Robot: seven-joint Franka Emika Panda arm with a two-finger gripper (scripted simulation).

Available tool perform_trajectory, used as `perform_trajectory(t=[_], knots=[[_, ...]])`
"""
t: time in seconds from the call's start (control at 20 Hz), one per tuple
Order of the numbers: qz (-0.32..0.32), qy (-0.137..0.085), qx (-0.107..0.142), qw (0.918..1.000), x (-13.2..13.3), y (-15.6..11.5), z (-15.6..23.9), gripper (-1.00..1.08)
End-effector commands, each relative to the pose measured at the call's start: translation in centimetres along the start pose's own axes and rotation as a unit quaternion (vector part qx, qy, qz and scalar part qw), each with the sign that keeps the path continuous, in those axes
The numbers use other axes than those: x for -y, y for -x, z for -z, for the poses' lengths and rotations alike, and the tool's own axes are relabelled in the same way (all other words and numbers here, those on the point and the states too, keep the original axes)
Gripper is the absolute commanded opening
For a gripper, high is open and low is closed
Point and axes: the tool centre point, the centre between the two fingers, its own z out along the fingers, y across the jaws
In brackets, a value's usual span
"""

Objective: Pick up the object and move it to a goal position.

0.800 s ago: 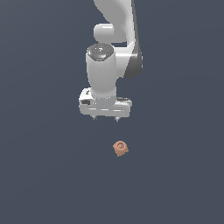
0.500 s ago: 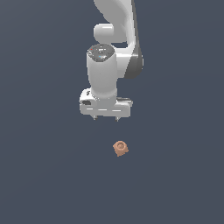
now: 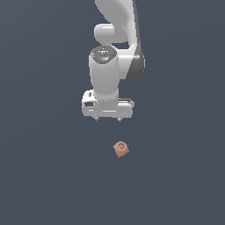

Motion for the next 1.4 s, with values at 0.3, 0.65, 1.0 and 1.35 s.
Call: perform_trajectory(t=[0.3,0.65,1.0,1.35], knots=[[0.032,0.003,0.002,0.9995,0.8,-1.0,-1.0,1.0],[0.105,0.006,0.008,0.9944,2.6,-3.1,-3.6,1.0],[0.197,0.006,0.015,0.9804,5.0,-5.4,-7.2,1.0],[0.247,0.004,0.018,0.9689,6.4,-6.4,-9.4,1.0]])
